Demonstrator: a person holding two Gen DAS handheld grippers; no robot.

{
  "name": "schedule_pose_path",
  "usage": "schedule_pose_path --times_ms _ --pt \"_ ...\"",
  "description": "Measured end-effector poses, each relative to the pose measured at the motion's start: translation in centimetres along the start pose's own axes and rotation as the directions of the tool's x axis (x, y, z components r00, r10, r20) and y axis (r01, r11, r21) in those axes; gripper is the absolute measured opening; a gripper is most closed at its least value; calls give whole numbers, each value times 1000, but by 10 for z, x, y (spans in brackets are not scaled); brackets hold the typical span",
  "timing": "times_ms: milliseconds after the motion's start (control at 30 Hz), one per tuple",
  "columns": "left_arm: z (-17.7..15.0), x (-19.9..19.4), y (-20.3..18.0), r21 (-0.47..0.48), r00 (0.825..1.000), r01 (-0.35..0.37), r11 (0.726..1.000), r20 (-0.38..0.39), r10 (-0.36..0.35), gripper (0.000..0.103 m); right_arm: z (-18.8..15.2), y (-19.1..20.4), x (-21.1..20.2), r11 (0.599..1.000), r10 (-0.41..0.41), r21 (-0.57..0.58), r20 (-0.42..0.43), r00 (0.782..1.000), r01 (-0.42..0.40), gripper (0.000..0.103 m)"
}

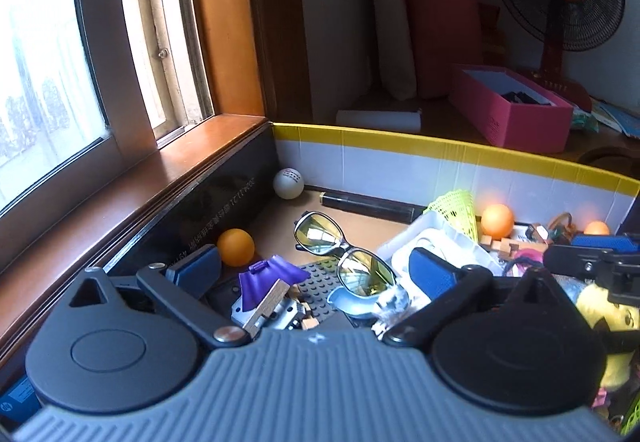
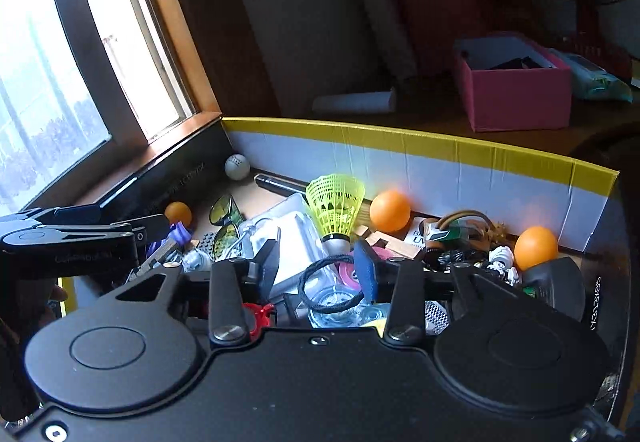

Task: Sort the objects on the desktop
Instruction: 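Open the left tool over the yellow box while the right tool releases the black cable into it, then move both empty tools back over the cluttered desk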

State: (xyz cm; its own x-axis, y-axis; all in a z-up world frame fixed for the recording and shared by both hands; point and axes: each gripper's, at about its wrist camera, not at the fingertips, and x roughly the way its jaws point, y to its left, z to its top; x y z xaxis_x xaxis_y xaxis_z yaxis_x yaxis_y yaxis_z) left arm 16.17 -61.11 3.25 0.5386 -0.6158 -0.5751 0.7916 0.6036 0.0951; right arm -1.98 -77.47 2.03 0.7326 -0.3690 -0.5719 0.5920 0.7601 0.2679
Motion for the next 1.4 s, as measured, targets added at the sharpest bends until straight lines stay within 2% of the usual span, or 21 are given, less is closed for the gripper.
schedule_pose_path --times_ms 300,567,767,1033,1267,1400 --pt "5 -31 0 -48 1000 -22 999 -2 22 103 2 6 -21 999 36 -30 27 999 -35 48" --pt "1 -91 0 -81 993 -113 990 25 115 103 -3 17 -49 992 99 -82 41 994 -96 51" --pt "-15 -136 5 -128 982 -180 975 39 187 103 -16 38 -69 976 173 -138 32 984 -167 56" --pt "-58 -192 34 -219 955 -289 932 0 296 103 -45 90 -81 936 279 -213 -38 960 -281 58" --pt "-106 -253 75 -292 925 -371 881 -33 378 103 -78 157 -101 890 355 -276 -86 931 -364 60" --pt "-137 -291 103 -304 908 -410 860 -49 415 103 -107 201 -118 871 382 -292 -103 919 -395 61"
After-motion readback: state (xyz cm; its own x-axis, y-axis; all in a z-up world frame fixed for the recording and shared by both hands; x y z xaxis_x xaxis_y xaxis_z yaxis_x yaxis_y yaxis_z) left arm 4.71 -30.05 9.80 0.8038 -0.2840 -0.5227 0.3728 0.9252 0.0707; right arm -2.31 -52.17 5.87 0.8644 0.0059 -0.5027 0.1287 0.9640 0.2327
